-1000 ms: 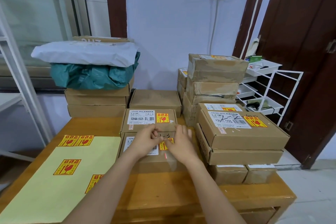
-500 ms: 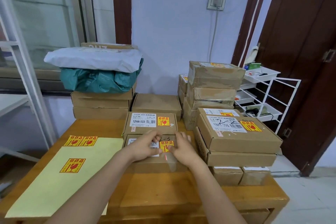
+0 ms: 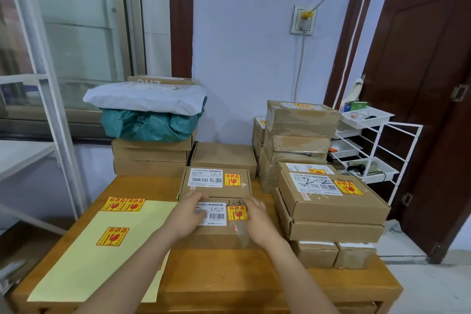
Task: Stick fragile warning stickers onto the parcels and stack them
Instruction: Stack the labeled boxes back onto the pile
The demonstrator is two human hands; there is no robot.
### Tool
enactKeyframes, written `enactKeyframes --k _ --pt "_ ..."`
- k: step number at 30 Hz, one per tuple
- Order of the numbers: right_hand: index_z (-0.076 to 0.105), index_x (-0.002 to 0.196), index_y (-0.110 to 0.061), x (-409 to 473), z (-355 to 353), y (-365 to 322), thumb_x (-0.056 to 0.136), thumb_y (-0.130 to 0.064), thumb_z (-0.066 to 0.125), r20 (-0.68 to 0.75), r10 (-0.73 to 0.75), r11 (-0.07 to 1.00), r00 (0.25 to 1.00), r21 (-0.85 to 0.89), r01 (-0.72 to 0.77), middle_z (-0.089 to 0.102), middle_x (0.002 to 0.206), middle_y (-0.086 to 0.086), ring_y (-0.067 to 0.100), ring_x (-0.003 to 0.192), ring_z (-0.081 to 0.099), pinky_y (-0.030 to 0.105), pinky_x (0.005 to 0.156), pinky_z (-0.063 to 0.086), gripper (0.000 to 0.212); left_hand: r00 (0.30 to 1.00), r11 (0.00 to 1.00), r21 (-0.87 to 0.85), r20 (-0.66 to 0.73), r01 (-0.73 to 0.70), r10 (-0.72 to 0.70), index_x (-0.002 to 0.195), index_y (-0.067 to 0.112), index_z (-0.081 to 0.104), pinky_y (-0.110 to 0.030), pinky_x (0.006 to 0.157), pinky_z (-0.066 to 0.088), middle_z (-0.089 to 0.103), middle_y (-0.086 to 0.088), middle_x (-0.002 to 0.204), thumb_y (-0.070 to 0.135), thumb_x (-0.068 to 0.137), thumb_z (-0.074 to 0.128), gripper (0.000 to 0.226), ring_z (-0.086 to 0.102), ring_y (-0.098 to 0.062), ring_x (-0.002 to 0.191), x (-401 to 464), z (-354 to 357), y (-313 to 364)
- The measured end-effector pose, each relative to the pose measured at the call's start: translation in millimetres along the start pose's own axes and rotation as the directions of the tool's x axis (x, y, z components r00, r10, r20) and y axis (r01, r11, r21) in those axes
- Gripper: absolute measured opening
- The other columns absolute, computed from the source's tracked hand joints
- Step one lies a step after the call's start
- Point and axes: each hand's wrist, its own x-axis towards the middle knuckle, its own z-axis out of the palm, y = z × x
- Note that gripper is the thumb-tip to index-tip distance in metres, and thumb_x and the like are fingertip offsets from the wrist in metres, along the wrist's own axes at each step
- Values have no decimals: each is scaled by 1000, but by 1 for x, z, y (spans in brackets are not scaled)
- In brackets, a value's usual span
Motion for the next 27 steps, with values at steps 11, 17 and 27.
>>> enactKeyframes --k 11,17,27 --pt "31 147 -21 -4 8 1 92 4 39 -49 -1 999 999 -50 -2 24 153 -8 9 142 13 35 117 24 60 977 994 32 -189 107 -99 127 10 49 -26 106 28 39 -2 134 28 96 51 36 29 -16 127 -12 9 -12" --pt "27 148 -21 -4 4 -3 93 0 41 -39 47 997 998 -57 -49 20 153 -8 10 143 13 36 117 22 60 977 995 -7 -186 102 -102 126 10 51 -28 109 24 39 -4 136 27 95 54 36 28 -18 131 -13 10 -14" --pt "23 149 -22 -2 5 -2 93 0 43 -4 73 996 997 -53 -73 16 155 -8 11 145 8 36 119 19 64 977 993 -11 -180 115 -115 126 13 51 -28 109 27 39 -2 136 31 94 54 37 29 -16 129 -15 9 -14"
